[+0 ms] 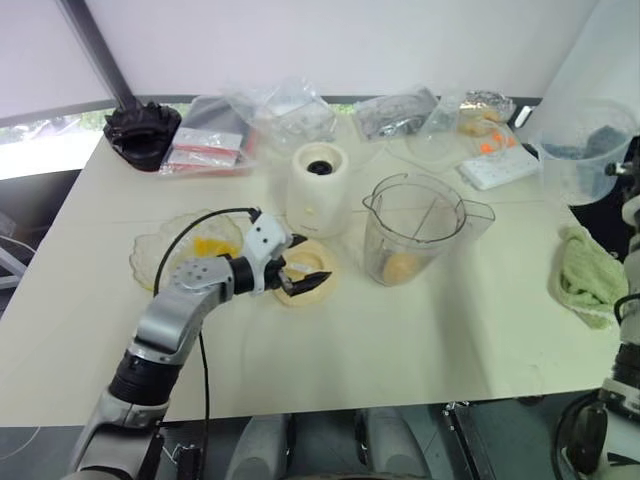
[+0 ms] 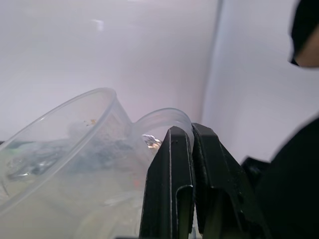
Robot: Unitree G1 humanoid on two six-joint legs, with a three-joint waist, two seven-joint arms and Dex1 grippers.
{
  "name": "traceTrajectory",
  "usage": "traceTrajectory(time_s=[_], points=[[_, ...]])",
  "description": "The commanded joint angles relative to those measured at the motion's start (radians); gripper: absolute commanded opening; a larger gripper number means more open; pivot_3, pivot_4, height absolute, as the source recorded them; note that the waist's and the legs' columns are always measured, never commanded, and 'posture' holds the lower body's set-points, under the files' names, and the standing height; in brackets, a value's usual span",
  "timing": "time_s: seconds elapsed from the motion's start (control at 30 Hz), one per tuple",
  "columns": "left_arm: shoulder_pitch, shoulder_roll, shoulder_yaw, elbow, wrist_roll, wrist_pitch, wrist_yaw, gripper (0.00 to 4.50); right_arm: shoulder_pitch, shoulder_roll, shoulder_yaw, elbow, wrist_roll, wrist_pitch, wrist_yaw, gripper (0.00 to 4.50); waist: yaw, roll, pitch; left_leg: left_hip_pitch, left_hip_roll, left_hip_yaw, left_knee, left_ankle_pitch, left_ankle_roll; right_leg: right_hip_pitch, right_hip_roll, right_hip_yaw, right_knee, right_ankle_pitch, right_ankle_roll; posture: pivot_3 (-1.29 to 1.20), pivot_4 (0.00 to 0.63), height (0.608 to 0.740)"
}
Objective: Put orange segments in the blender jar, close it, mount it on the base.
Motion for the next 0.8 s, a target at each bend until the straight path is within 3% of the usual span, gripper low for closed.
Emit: traceTrajectory(time_s=[0.03,0.33,0.8], points=[[-0.021,-0.007,0.002,0.0,-0.01,-0.03,-0.012,4.5,-0.02,-0.062,-0.003,-0.143,0.021,0.049,0.042,0.03,0.0,0.0,0.0,0.0,0.0,0.0,0.0,0.0,0.0,0.0,0.0,0.0,0.0,0.0,0.0,0.0,0.15,0.74],[-0.047,-0.034,-0.022,0.04,0.002,-0.058,-0.02,4.5,-0.02,-0.139,0.02,-0.32,0.003,0.143,0.11,0.03,0.002,0.0,0.0,-0.001,0.0,0.0,-0.001,0.0,0.0,-0.001,-0.001,0.0,-0.001,-0.001,0.0,0.0,0.15,0.74],[-0.073,-0.041,-0.037,0.075,0.013,-0.077,-0.032,4.5,0.058,-0.147,0.05,-0.485,-0.091,0.198,0.148,0.03,0.003,-0.001,0.0,-0.002,0.0,-0.001,-0.002,0.0,0.0,-0.002,-0.001,0.0,-0.001,-0.002,0.0,0.0,0.15,0.74]])
